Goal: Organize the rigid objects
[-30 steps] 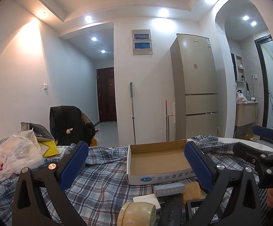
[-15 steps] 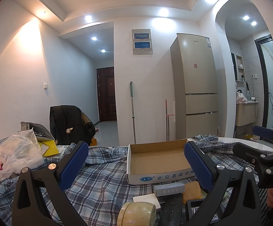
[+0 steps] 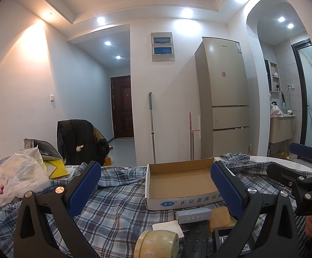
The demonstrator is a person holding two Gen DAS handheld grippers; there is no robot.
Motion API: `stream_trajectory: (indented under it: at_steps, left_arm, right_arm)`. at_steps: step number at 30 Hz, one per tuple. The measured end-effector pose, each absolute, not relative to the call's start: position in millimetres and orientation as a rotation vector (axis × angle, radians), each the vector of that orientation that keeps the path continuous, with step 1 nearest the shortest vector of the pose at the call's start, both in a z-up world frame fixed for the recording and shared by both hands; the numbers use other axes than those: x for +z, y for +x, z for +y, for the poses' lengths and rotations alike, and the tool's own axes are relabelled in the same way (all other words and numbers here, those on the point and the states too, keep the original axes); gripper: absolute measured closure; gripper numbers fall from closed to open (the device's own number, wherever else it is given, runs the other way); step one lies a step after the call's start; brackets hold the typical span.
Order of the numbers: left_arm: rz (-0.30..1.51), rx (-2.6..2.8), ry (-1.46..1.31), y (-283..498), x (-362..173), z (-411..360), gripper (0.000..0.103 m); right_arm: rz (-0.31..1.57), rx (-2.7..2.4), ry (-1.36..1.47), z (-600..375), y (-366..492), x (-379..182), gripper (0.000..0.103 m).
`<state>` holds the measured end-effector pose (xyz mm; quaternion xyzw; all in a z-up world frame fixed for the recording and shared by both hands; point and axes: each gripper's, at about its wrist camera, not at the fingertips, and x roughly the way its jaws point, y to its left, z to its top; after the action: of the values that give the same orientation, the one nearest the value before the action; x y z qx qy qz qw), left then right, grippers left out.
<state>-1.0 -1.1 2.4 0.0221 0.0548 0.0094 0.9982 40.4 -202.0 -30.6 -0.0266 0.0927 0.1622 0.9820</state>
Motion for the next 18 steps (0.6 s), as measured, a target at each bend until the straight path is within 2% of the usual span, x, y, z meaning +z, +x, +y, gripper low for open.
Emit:
stream_trajectory:
  at_steps: [18]
  left_arm:
    - [0.118,0.019,0.039,-1.0,0.9,0.0,0.000]
  right_arm:
    - [0.194,0.327,-0.052,-198.0,44.0,-34.0,0.000]
